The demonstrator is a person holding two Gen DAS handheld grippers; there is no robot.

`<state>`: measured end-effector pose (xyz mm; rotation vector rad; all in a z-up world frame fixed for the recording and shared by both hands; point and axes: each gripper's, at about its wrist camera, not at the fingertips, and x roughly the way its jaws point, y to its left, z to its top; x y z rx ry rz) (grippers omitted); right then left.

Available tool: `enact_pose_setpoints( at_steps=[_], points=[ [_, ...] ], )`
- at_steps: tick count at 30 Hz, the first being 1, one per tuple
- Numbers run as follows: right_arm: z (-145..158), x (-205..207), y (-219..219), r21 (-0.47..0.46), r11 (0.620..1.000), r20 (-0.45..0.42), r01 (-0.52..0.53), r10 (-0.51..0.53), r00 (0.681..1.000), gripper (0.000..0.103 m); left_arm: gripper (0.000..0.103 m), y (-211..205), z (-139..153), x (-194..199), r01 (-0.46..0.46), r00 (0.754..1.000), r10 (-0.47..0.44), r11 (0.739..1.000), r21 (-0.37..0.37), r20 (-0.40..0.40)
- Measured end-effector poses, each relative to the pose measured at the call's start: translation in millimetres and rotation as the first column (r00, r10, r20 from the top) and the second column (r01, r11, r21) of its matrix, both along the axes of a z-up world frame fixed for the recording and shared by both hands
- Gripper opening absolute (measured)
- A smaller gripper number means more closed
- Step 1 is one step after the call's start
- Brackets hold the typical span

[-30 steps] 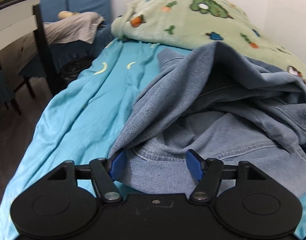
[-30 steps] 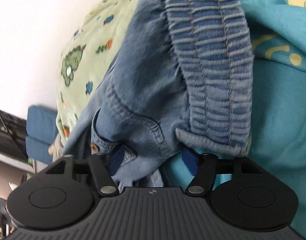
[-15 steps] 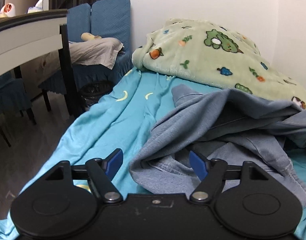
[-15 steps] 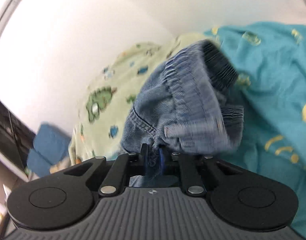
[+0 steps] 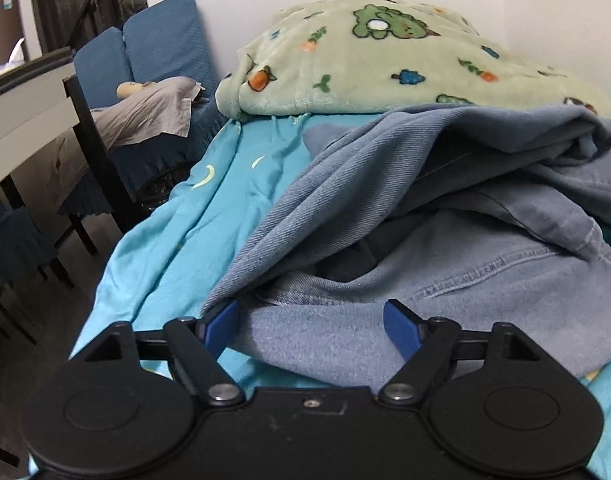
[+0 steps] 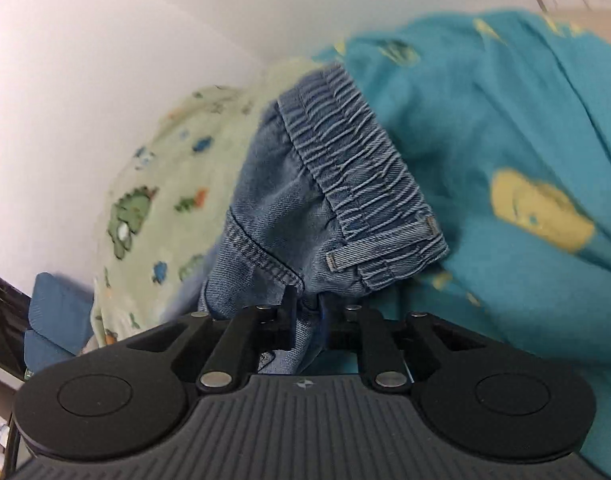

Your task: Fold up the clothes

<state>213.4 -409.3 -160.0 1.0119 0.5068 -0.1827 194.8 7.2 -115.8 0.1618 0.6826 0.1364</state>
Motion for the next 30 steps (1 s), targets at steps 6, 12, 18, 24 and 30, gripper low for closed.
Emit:
enact_pose_setpoints(
  at_steps=[6,12,18,24,30],
  points=[
    [-8,-3,7,0.098,0.994,0.005,-0.042,0.042,0.999,0.070,0.077,7,4,-1,-0.054,0.998,0.055,0.997,-0.062,0.017],
    [-18,2,13,0.176,0.983,0.024,-0.055,0.052,0.998,0.070,0.077,13,-4,5,-0.103,0.995,0.103,0.985,-0.137,-0.006],
    [-19,-12,16,0.293,0.956,-0.012,-0.014,0.018,1.000,0.073,0.078,13,-2,6,-0.117,0.993,0.120,0.979,-0.168,0.004],
    [-19,-4,33,0.313,0.946,-0.024,-0.084,0.097,0.995,0.074,0.082,18,-13,10,-0.123,0.992,0.125,0.970,-0.211,-0.006],
    [-31,17,40,0.186,0.975,-0.026,-0.121,0.128,0.991,0.063,0.081,29,-21,19,-0.149,0.988,0.152,0.948,-0.282,-0.011]
  ],
)
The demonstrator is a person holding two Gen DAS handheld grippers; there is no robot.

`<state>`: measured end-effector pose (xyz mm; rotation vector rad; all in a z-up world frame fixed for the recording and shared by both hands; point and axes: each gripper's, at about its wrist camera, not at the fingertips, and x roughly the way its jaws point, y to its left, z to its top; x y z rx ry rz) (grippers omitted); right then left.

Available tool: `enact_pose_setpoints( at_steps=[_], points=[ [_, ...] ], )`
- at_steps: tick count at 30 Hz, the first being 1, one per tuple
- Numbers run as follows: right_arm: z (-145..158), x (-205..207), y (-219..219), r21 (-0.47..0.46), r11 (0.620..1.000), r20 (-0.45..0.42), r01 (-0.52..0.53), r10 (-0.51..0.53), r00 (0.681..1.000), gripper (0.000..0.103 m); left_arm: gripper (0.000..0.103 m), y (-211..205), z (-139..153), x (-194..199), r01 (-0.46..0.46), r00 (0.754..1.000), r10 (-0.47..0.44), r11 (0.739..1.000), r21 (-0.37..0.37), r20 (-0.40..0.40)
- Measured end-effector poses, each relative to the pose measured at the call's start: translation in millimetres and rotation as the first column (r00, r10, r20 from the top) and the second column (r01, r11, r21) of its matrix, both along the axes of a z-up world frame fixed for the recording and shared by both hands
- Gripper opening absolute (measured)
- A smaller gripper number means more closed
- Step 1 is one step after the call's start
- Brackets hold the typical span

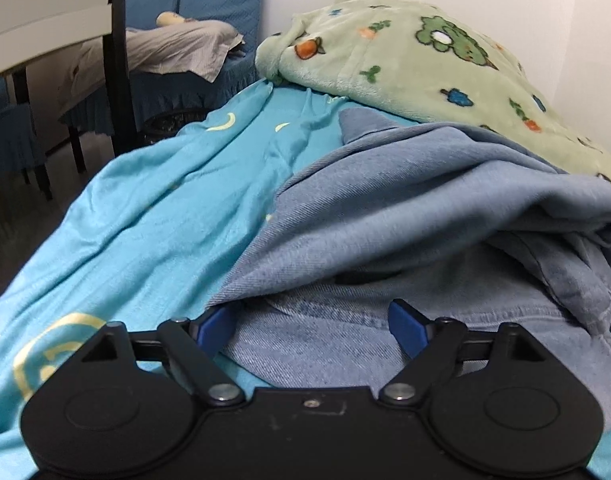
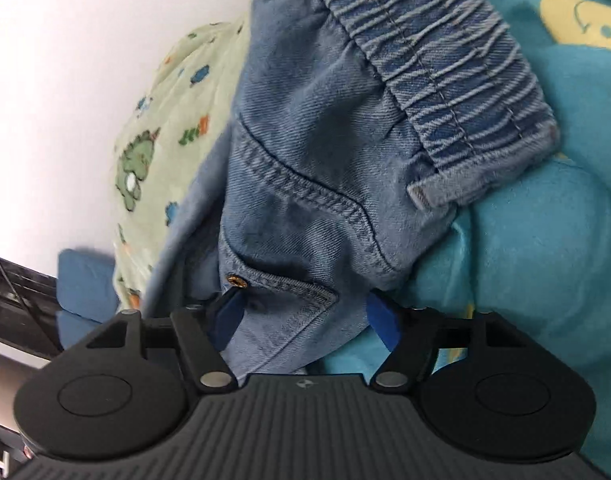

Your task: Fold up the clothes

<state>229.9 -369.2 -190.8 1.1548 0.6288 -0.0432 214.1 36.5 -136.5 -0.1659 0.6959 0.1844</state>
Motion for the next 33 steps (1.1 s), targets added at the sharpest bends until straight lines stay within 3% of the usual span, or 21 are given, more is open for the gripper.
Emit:
enact_pose_setpoints(
  at_steps=[1,2,4,5,8,9,15,18,21,26,29,33],
  points=[
    [-1,0,-1,0.002,1.000,0.004,0.009,-0.009,1.000,0.058,0.079,2,1,1,-0.010,1.000,0.010,1.000,-0.016,0.005],
    [-1,0,-2,0.007,1.000,0.019,0.016,-0.016,1.000,0.041,0.075,4,1,3,-0.020,1.000,0.020,0.999,-0.027,0.010],
    [2,2,-5,0.000,1.000,0.048,0.028,-0.028,0.998,0.028,0.057,11,3,7,-0.049,0.999,0.050,0.997,-0.060,0.021],
    [4,2,-6,-0.005,1.000,0.062,0.031,-0.030,0.998,0.021,0.053,16,4,8,-0.064,0.997,0.067,0.994,-0.089,0.026],
    [22,0,-6,-0.040,0.999,0.096,0.035,-0.031,0.995,0.018,0.015,27,15,8,-0.090,0.994,0.099,0.984,-0.153,0.048],
    [31,-2,-6,-0.050,0.998,0.119,0.040,-0.034,0.992,0.018,0.011,29,21,6,-0.093,0.992,0.104,0.982,-0.164,0.064],
    [93,-18,-10,-0.110,0.992,0.276,0.067,-0.034,0.960,0.016,0.005,25,82,-7,-0.036,0.973,0.074,0.984,-0.173,0.218],
    [117,-29,-17,-0.138,0.985,0.333,0.102,-0.050,0.942,0.016,0.004,21,124,-6,-0.002,0.955,0.044,0.990,-0.141,0.292],
    [129,-37,-37,-0.121,0.981,0.355,0.151,-0.099,0.929,0.016,0.004,13,164,8,0.040,0.941,-0.020,0.998,-0.053,0.337],
    [148,-49,-76,-0.141,0.959,0.372,0.247,-0.180,0.911,0.016,0.004,-1,206,52,0.091,0.942,-0.127,0.987,0.130,0.311],
    [150,-54,-107,-0.174,0.941,0.323,0.290,-0.224,0.920,0.016,0.004,-10,196,84,0.114,0.952,-0.182,0.958,0.265,0.248],
    [118,-49,-143,-0.226,0.918,0.190,0.325,-0.286,0.939,0.016,0.005,0,137,110,0.111,0.971,-0.157,0.963,0.245,0.178]
  ],
)
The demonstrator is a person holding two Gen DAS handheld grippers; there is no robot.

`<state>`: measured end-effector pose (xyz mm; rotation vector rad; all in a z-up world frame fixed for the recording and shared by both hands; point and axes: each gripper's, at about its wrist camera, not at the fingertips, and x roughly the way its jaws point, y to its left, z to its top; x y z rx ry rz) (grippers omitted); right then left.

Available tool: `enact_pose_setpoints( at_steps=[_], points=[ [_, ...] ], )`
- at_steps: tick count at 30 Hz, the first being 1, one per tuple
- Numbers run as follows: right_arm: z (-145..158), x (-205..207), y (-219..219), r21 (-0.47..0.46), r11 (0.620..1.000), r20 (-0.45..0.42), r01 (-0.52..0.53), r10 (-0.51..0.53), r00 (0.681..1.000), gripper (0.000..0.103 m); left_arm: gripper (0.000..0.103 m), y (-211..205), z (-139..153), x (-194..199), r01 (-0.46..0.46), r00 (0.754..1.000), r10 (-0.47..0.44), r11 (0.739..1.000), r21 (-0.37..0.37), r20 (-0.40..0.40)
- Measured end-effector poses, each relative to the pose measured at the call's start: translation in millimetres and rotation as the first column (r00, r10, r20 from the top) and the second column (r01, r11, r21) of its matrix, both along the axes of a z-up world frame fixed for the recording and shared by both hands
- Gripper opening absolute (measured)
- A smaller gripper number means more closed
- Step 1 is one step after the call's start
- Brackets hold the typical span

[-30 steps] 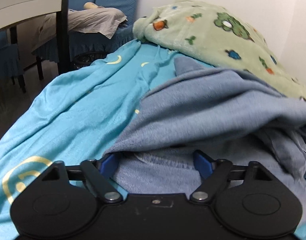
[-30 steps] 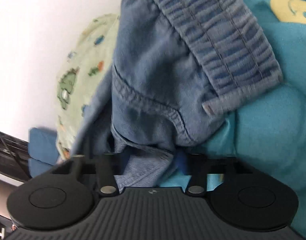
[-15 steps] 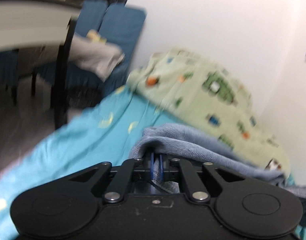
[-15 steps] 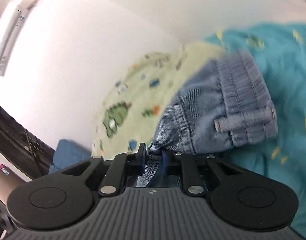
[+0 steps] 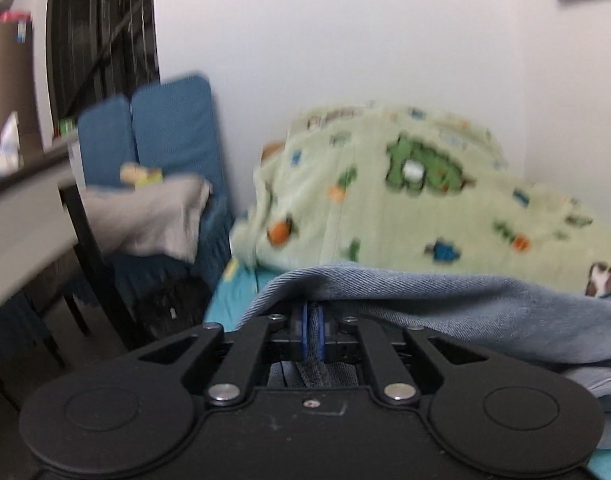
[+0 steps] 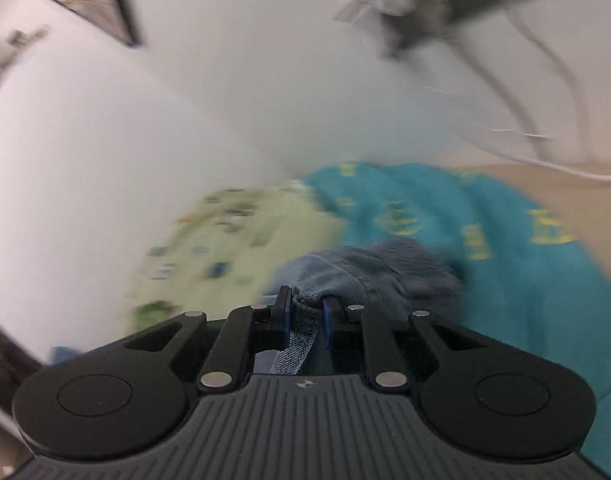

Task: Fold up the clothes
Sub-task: 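Grasp the denim fabric with the left gripper while the right gripper holds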

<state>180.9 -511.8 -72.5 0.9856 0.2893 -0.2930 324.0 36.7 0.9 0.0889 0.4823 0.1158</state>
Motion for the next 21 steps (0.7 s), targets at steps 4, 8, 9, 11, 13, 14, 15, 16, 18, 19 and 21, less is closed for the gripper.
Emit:
enact_pose_setpoints(
  at_steps=[4,8,9,11,13,14,15,16,18,19,21],
  points=[
    [-52,8,-10,0.096,0.995,-0.128,0.018,-0.005,0.992,0.017,0.008,15,-45,-4,-0.022,0.997,0.016,0.996,-0.083,-0.070],
    [-58,7,-7,0.117,0.993,-0.135,0.021,-0.005,0.991,0.018,0.032,24,-52,-29,0.011,0.996,-0.026,0.986,-0.168,-0.085],
    [-53,5,-2,0.100,0.995,-0.139,0.013,0.001,0.990,0.018,0.041,24,-51,-39,0.021,0.996,-0.036,0.984,-0.174,-0.084],
    [-45,5,6,0.053,0.999,-0.164,-0.002,0.011,0.986,0.023,0.044,22,-47,-60,0.050,0.994,-0.067,0.982,-0.182,-0.088],
    [-41,0,12,0.036,0.999,-0.204,-0.027,0.034,0.978,0.028,0.047,17,-43,-82,0.085,0.990,-0.106,0.973,-0.213,-0.089],
    [-40,-9,15,0.041,0.998,-0.217,-0.041,0.049,0.975,0.032,0.049,12,-42,-95,0.124,0.986,-0.145,0.967,-0.223,-0.080],
    [-37,-13,20,0.045,0.998,-0.227,-0.052,0.061,0.972,0.036,0.053,5,-41,-107,0.168,0.980,-0.188,0.960,-0.225,-0.069],
    [-35,-17,25,0.048,0.997,-0.237,-0.064,0.073,0.969,0.037,0.058,-4,-43,-120,0.215,0.971,-0.233,0.952,-0.220,-0.058],
    [-30,-22,38,0.059,0.994,-0.270,-0.089,0.102,0.958,0.045,0.060,-27,-50,-139,0.295,0.947,-0.313,0.936,-0.192,-0.072],
    [-29,-24,44,0.070,0.992,-0.272,-0.108,0.124,0.954,0.046,0.060,-40,-57,-146,0.331,0.933,-0.350,0.927,-0.178,-0.087],
    [-27,-26,56,0.102,0.985,-0.265,-0.142,0.164,0.950,0.051,0.060,-62,-73,-154,0.387,0.903,-0.407,0.910,-0.150,-0.138]
  ],
)
